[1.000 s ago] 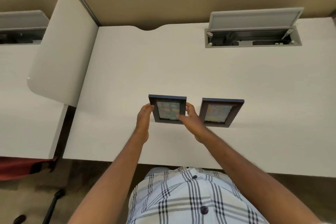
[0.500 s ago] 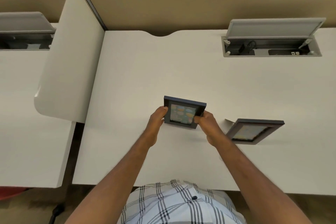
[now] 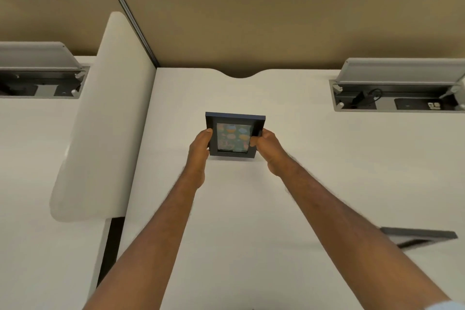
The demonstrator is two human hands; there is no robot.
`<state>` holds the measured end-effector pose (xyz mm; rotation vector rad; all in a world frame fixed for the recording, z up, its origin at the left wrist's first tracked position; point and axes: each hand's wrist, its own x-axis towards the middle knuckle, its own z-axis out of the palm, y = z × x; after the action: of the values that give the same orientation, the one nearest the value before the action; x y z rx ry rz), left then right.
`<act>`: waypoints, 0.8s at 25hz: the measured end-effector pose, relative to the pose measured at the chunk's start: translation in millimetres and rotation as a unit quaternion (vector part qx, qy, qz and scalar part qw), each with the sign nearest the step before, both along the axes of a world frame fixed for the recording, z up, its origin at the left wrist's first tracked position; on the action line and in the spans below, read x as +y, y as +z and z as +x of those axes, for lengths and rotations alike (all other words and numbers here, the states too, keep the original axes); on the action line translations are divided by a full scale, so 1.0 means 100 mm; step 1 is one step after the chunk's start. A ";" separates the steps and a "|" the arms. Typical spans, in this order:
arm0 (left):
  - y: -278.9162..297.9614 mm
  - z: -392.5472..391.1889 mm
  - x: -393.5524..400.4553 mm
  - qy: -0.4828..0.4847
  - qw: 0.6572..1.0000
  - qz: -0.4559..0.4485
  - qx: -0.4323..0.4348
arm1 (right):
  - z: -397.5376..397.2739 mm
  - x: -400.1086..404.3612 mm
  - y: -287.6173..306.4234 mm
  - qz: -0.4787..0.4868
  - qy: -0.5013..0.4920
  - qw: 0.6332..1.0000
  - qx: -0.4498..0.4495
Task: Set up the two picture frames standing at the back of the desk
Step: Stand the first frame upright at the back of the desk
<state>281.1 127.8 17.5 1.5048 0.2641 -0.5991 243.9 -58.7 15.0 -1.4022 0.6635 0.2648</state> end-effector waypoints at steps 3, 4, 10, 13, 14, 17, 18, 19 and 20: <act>-0.08 0.48 0.02 0.015 1.000 0.005 -0.003 | 0.48 0.06 -0.05 0.000 0.000 1.000 -0.003; -0.12 0.64 0.02 0.019 1.000 0.005 -0.002 | 0.64 0.06 -0.08 -0.001 0.002 1.000 -0.004; -0.33 1.34 0.04 0.037 0.999 0.004 0.003 | 1.44 0.08 -0.21 -0.025 0.006 1.000 -0.001; -0.43 1.55 0.07 0.045 0.999 -0.001 0.001 | 1.69 0.13 -0.32 -0.036 0.012 0.999 -0.003; -0.47 1.60 0.09 0.048 0.999 -0.003 0.002 | 1.74 0.15 -0.35 -0.038 0.015 0.999 -0.005; -0.55 1.70 0.13 0.055 0.998 -0.006 0.002 | 1.82 0.20 -0.45 -0.043 0.016 0.999 -0.008; -0.57 1.71 0.14 0.055 0.998 -0.005 0.002 | 1.82 0.21 -0.48 -0.043 0.013 0.999 -0.005; -0.58 1.71 0.14 0.054 0.999 -0.003 0.001 | 1.82 0.21 -0.50 -0.042 0.012 0.999 -0.004; -0.59 1.70 0.14 0.053 0.999 0.000 0.002 | 1.82 0.22 -0.52 -0.044 0.014 0.999 -0.001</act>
<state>451.5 141.8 -41.2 1.4799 0.3447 -0.5167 426.1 -36.8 -36.7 -1.4967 0.6605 0.2584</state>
